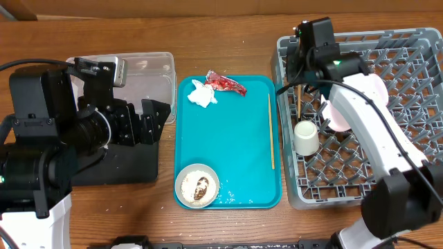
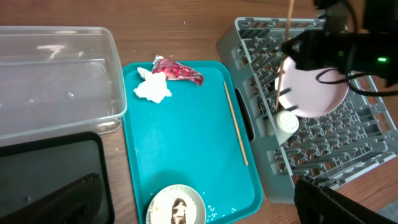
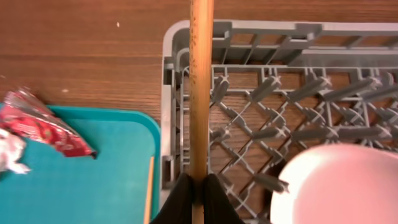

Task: Sort waste into correct bins and load items into the dishwasher
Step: 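Carry one chopstick into the dish rack and release it, then move the right gripper back to the remaining chopstick on the tray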

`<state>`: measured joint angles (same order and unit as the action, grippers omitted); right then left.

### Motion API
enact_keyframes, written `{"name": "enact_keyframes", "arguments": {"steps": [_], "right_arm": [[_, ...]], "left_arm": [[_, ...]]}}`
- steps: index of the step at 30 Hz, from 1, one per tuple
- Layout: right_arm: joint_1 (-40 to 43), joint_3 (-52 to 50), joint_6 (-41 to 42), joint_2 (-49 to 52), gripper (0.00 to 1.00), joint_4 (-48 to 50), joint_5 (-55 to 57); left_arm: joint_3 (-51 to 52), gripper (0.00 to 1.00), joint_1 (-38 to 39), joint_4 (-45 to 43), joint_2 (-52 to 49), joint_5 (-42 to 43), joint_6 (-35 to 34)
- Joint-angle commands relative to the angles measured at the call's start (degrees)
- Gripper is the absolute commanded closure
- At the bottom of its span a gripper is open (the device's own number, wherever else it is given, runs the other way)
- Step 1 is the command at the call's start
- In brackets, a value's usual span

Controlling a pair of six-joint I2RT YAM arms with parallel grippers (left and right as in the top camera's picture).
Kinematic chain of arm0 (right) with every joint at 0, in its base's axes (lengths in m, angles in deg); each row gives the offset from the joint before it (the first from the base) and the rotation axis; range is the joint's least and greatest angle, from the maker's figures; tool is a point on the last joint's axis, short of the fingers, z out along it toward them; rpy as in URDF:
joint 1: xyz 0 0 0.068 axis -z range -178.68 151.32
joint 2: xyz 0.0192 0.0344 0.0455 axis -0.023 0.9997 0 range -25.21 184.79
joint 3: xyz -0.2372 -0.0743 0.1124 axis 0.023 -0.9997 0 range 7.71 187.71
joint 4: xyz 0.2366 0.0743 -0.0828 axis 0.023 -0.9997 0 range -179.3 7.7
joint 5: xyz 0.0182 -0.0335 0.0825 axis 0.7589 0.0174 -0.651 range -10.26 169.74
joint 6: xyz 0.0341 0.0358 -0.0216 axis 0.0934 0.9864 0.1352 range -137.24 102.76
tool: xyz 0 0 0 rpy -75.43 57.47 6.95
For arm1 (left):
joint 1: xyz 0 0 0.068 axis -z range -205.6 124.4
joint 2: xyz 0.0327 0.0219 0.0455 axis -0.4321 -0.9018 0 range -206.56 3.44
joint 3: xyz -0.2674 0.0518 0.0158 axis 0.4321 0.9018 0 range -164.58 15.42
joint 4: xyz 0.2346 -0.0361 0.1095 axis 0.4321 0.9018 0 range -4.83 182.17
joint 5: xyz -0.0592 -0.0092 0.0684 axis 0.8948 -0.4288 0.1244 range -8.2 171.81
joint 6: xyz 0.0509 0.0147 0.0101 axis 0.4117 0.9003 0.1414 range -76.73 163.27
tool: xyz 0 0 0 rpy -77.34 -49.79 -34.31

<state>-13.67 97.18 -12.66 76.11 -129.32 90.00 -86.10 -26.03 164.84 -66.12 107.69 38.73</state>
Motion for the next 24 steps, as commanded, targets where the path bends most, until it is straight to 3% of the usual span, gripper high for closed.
{"name": "enact_keyframes", "arguments": {"steps": [1,3,5,6,11,13,16,24], "right_arm": [[0.0,-0.3,-3.4,2.7,0.96,0.7,-0.9],[-0.3,-0.3,-3.3,3.1,0.94,0.6,-0.9],[-0.5,0.1,-2.4,2.2,0.60,-0.5,-0.9],[-0.5,0.3,-1.7,1.9,0.54,-1.2,-0.8],[-2.0,1.0,1.9,-1.9,0.53,-9.1,-6.1],[-5.0,1.0,2.1,-2.6,0.61,-13.6,-10.7],[-9.6,0.2,3.2,-2.5,0.64,-16.9,-10.8],[-19.9,-8.9,8.1,-1.2,0.58,-9.7,0.2]], "left_arm": [[-0.7,0.00,-0.3,-0.2,-0.2,0.5,-0.8],[-0.7,0.00,-0.3,-0.2,-0.2,0.5,-0.8],[-0.7,0.00,-0.3,-0.2,-0.2,0.5,-0.8],[-0.7,0.00,-0.3,-0.2,-0.2,0.5,-0.8],[-0.7,0.00,-0.3,-0.2,-0.2,0.5,-0.8],[-0.7,0.00,-0.3,-0.2,-0.2,0.5,-0.8],[-0.7,0.00,-0.3,-0.2,-0.2,0.5,-0.8],[-0.7,0.00,-0.3,-0.2,-0.2,0.5,-0.8]]}}
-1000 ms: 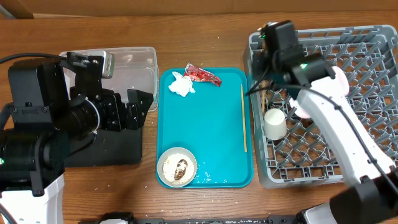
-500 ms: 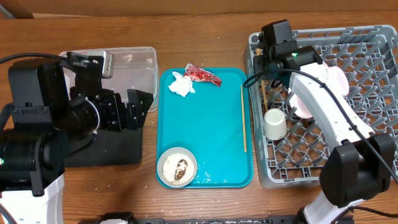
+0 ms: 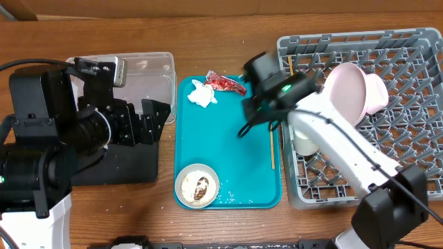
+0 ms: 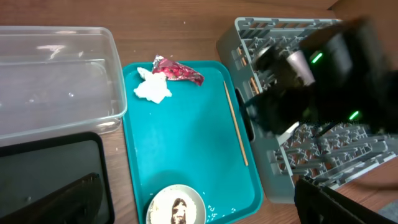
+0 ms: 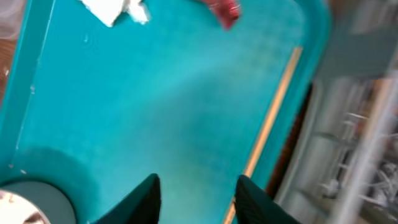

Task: Sort waste into correct bins and load items into the dishwasher
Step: 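Move the right gripper back to the remaining chopstick on the tray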

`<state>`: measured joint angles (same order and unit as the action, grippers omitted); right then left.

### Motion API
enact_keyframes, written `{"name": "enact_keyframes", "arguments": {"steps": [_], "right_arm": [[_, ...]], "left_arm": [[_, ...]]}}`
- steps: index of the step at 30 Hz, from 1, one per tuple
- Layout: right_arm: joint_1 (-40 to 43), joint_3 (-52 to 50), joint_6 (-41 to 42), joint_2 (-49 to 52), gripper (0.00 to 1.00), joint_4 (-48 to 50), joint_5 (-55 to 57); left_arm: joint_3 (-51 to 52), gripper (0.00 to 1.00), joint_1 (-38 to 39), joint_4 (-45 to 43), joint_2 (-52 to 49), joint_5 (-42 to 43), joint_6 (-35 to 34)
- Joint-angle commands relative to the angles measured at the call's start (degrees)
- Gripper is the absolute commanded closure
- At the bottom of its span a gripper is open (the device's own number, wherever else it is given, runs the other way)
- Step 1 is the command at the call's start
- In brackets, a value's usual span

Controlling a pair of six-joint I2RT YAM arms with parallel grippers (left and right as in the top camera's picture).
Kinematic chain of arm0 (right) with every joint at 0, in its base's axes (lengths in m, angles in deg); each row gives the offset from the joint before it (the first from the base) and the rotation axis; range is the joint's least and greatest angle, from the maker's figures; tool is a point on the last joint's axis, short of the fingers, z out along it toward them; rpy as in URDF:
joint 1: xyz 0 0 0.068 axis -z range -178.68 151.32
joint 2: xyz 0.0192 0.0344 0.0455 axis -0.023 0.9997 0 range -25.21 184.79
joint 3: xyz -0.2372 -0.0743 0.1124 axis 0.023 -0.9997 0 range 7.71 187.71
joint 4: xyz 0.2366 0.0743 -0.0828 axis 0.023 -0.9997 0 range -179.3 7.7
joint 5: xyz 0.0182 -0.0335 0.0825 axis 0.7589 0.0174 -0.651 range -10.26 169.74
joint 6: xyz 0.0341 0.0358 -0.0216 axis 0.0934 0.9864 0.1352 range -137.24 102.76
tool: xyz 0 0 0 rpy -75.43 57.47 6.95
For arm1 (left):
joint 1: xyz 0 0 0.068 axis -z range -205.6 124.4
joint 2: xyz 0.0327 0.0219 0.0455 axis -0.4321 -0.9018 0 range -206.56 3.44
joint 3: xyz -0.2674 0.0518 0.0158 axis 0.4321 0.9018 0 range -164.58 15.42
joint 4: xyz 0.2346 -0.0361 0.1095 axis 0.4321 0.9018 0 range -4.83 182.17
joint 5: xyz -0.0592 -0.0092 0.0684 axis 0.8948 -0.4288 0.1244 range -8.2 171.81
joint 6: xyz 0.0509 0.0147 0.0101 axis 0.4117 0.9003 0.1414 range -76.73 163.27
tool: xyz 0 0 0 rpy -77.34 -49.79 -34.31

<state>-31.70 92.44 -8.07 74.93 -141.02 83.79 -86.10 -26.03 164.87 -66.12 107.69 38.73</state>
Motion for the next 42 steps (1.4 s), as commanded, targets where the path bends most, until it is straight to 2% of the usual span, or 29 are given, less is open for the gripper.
{"name": "enact_keyframes", "arguments": {"steps": [1,7,28,30,34,39,42], "right_arm": [[-2.4,-6.0,4.7,0.7,0.58,3.5,8.6],[-2.6,-11.4,9.2,5.4,0.58,8.4,18.5],[-1.7,-11.8,10.0,15.3,0.60,9.6,17.8],[-1.7,-11.8,9.9,15.3,0.64,9.7,15.3],[-2.1,-11.8,4.2,15.3,0.80,10.0,5.5],[-2.4,-11.8,4.2,15.3,0.82,9.3,5.6],[-2.4,-11.5,7.2,15.3,0.84,8.6,12.6]], "left_arm": [[-0.7,0.00,-0.3,-0.2,-0.2,0.5,-0.8],[-0.7,0.00,-0.3,-0.2,-0.2,0.5,-0.8],[-0.7,0.00,-0.3,-0.2,-0.2,0.5,-0.8],[-0.7,0.00,-0.3,-0.2,-0.2,0.5,-0.8],[-0.7,0.00,-0.3,-0.2,-0.2,0.5,-0.8],[-0.7,0.00,-0.3,-0.2,-0.2,0.5,-0.8],[-0.7,0.00,-0.3,-0.2,-0.2,0.5,-0.8]]}}
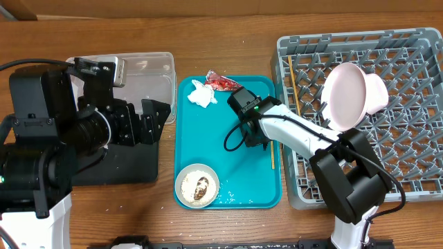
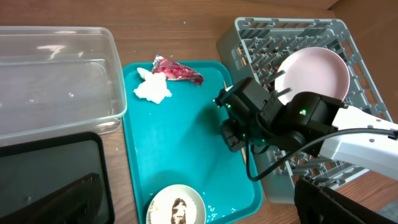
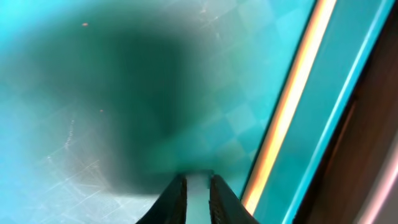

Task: Sort waste into correct bins and load items into the dishwasher
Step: 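Move the right gripper back to the remaining chopstick on the tray, then lower the right gripper and grasp the remaining wooden chopstick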

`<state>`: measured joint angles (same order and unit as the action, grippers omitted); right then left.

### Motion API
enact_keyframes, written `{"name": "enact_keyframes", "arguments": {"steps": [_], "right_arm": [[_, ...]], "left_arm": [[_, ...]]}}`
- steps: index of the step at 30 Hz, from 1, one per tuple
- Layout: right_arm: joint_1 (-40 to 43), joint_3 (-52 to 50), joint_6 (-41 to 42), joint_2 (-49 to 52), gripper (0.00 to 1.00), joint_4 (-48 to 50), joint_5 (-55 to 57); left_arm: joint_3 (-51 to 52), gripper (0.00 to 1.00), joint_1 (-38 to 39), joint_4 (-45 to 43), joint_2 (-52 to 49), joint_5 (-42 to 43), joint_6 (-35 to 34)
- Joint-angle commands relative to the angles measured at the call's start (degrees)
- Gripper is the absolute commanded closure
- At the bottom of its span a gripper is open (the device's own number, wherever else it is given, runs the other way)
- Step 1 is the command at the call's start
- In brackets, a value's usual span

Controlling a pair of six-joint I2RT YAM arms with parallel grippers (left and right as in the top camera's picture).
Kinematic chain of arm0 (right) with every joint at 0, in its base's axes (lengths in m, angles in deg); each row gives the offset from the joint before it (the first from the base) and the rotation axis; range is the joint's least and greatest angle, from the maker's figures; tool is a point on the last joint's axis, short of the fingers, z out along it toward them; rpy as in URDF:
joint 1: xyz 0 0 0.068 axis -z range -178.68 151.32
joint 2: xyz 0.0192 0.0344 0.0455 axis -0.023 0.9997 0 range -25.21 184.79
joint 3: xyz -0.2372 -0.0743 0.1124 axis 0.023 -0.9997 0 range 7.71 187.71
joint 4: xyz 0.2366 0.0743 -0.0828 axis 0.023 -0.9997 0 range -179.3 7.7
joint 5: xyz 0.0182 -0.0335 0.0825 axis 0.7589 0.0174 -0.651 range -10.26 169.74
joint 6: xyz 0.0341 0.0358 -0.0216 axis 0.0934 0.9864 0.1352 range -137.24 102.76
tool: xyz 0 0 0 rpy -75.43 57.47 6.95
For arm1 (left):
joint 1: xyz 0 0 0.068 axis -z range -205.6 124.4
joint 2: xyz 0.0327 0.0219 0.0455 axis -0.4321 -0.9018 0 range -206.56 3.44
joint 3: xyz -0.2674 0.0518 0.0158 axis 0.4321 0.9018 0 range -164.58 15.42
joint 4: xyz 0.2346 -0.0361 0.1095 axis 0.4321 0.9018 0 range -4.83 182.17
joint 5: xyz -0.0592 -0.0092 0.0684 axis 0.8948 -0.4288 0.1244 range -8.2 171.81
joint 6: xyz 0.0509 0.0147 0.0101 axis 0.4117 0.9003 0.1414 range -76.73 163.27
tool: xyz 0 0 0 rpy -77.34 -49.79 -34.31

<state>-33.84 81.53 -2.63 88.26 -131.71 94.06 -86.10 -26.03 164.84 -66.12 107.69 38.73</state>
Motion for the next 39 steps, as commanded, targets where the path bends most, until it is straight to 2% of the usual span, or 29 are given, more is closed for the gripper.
{"name": "enact_keyframes", "arguments": {"steps": [1,4,7,13,18,21,23,28,33,39], "right_arm": [[-0.2,-0.2,2.4,1.8,0.82,-1.5,5.2],[-0.2,1.2,4.0,0.7,0.80,-3.5,8.9],[-0.1,1.2,4.3,0.7,0.73,-2.5,8.4],[1.0,1.0,3.9,0.8,0.73,-1.6,5.0],[1.8,0.2,-1.2,0.8,0.70,-0.3,-8.5],[2.0,-0.8,-1.3,0.8,0.69,-0.4,-10.8],[2.0,-0.9,-1.1,0.8,0.75,-0.4,-9.9],[1.8,2.5,5.2,0.3,0.77,-5.3,-1.4],[-0.2,3.5,5.1,-1.9,0.75,-5.6,6.8],[-0.4,3.0,5.2,-1.9,0.71,-5.3,7.0]], "left_arm": [[-0.7,0.00,-0.3,-0.2,-0.2,0.5,-0.8],[-0.7,0.00,-0.3,-0.2,-0.2,0.5,-0.8],[-0.7,0.00,-0.3,-0.2,-0.2,0.5,-0.8],[-0.7,0.00,-0.3,-0.2,-0.2,0.5,-0.8],[-0.7,0.00,-0.3,-0.2,-0.2,0.5,-0.8],[-0.7,0.00,-0.3,-0.2,-0.2,0.5,-0.8],[-0.7,0.00,-0.3,-0.2,-0.2,0.5,-0.8],[-0.7,0.00,-0.3,-0.2,-0.2,0.5,-0.8],[-0.7,0.00,-0.3,-0.2,-0.2,0.5,-0.8],[-0.7,0.00,-0.3,-0.2,-0.2,0.5,-0.8]]}}
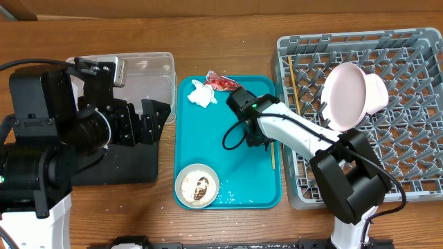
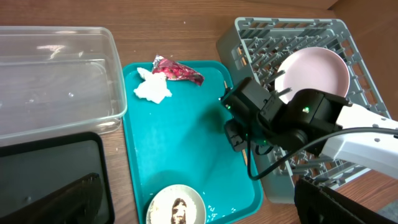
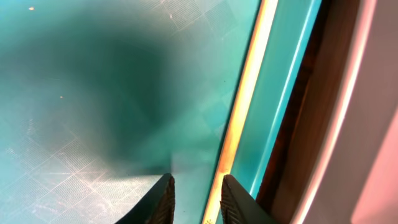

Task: Sort waste into correct bins and load items into the dishwasher
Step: 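Lower the right gripper and grasp the remaining wooden chopstick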

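A wooden chopstick [image 3: 244, 106] lies along the right edge of the teal tray [image 1: 228, 159]. My right gripper [image 3: 197, 179] is down on the tray, open, and the chopstick runs between its fingers, close to the right one. In the overhead view that gripper [image 1: 261, 138] sits beside the chopstick [image 1: 272, 155]. Another chopstick [image 1: 293, 79] lies in the grey rack [image 1: 415, 173] with a pink plate [image 1: 344, 95]. On the tray are a dirty small bowl [image 1: 197, 185], a white tissue [image 1: 202, 95] and a red wrapper [image 1: 223, 84]. My left gripper [image 2: 196, 186] hangs open, empty.
A clear plastic bin [image 1: 145, 76] stands left of the tray, with a black bin [image 1: 114, 166] in front of it. The right arm stretches across the rack's left side and hides what is under it. The rack's wall rises just right of the chopstick.
My right gripper was almost shut on the tray just left of the chopstick. Now its fingers are open with the chopstick between them. The left arm has not moved.
First my right gripper was shut on a chopstick over the rack's left end. Then it was open above the tray, and that chopstick lay in the rack. Later it was low on the tray, nearly shut, beside the second chopstick, and now it straddles it.
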`<state>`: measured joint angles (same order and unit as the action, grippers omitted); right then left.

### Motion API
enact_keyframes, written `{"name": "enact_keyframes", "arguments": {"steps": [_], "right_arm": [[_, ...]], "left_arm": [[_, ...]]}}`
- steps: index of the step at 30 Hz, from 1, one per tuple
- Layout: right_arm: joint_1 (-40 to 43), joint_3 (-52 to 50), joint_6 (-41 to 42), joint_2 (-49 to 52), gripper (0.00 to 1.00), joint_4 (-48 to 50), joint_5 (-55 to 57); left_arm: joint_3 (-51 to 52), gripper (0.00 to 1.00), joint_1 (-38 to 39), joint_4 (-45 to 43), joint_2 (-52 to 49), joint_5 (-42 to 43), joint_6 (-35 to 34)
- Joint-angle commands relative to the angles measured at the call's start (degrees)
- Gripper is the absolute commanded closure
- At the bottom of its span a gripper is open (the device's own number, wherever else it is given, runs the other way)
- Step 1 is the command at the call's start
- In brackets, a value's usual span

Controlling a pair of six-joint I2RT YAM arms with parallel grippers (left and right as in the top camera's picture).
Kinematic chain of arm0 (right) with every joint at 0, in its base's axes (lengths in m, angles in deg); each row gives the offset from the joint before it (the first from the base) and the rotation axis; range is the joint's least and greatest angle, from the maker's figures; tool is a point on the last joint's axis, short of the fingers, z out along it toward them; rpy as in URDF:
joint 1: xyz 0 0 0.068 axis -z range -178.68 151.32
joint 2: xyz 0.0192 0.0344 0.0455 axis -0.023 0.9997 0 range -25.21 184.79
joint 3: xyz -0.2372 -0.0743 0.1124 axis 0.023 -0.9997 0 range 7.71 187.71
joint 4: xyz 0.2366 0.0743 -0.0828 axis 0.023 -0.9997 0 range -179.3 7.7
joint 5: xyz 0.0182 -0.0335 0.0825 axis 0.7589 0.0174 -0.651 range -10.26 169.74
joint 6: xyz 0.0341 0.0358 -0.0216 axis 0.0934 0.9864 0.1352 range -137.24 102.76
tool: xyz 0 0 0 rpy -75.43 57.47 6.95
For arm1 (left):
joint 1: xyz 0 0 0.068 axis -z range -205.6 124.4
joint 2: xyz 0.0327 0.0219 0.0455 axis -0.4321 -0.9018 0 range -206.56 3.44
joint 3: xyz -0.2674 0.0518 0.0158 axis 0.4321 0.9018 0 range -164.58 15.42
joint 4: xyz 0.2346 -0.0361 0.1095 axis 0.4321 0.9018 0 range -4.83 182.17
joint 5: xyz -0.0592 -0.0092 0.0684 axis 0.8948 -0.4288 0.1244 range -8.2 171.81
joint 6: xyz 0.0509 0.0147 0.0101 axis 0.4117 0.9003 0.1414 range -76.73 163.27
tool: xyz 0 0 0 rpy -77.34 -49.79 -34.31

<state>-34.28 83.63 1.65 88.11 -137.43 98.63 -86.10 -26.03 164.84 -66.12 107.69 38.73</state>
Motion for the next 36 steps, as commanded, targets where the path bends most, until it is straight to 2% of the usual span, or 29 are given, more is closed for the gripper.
{"name": "enact_keyframes", "arguments": {"steps": [1,7,14,20,28,29,32,36], "right_arm": [[0.0,0.6,0.9,-1.7,0.70,0.7,2.3],[1.3,-4.6,1.1,-1.6,0.67,5.5,1.5],[3.2,-9.7,0.0,0.0,0.65,8.4,-6.8],[1.0,-9.2,-8.9,-0.2,0.65,8.1,-13.6],[-2.7,-7.9,-11.7,-0.2,0.65,7.1,-12.4],[-2.6,-7.9,-10.1,-0.2,0.67,7.1,-10.4],[-2.1,-7.9,-6.5,-0.2,0.82,7.1,-7.9],[-0.7,-7.9,-5.1,-0.2,0.90,6.9,-9.6]], "left_arm": [[-0.7,0.00,-0.3,-0.2,-0.2,0.5,-0.8],[-0.7,0.00,-0.3,-0.2,-0.2,0.5,-0.8],[-0.7,0.00,-0.3,-0.2,-0.2,0.5,-0.8],[-0.7,0.00,-0.3,-0.2,-0.2,0.5,-0.8],[-0.7,0.00,-0.3,-0.2,-0.2,0.5,-0.8],[-0.7,0.00,-0.3,-0.2,-0.2,0.5,-0.8],[-0.7,0.00,-0.3,-0.2,-0.2,0.5,-0.8],[-0.7,0.00,-0.3,-0.2,-0.2,0.5,-0.8]]}}
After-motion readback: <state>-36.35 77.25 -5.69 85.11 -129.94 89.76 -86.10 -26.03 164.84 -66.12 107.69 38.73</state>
